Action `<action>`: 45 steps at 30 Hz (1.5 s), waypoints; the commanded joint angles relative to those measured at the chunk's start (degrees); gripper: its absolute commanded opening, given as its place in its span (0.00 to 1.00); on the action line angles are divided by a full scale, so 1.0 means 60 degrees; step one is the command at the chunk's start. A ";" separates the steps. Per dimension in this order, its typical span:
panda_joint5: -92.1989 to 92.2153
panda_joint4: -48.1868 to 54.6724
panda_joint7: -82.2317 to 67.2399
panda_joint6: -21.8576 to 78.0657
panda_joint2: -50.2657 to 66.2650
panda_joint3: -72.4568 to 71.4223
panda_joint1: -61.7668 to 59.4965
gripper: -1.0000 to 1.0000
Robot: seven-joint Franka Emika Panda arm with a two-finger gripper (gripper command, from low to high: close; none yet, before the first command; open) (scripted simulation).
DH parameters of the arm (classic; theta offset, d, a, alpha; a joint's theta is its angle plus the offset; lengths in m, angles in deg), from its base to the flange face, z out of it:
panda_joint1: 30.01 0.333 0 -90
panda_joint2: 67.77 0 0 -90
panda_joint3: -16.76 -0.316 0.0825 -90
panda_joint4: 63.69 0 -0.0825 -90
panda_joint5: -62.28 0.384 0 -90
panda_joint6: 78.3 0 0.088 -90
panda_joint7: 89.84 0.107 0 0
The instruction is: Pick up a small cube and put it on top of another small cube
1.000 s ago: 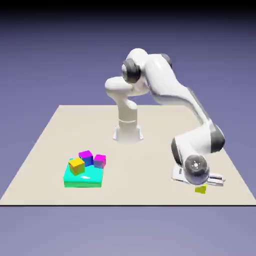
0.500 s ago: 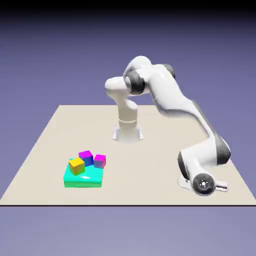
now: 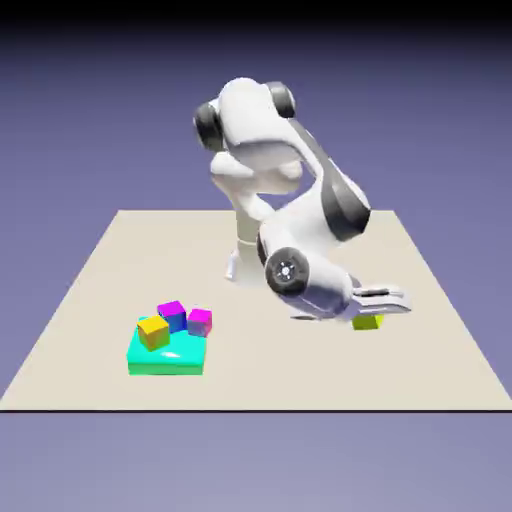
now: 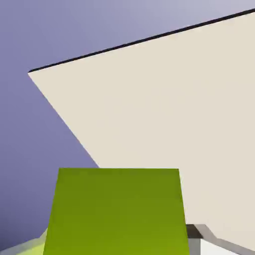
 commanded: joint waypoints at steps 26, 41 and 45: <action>-0.0147 -0.1275 -0.2355 0.0805 -0.4581 -0.5811 -0.8998 0.00; -0.0222 -0.2011 -0.3713 0.1268 -0.7224 -0.9163 -1.4190 0.00; -0.0241 -0.2208 -0.4075 0.1391 -0.7929 -1.0057 -1.5574 0.00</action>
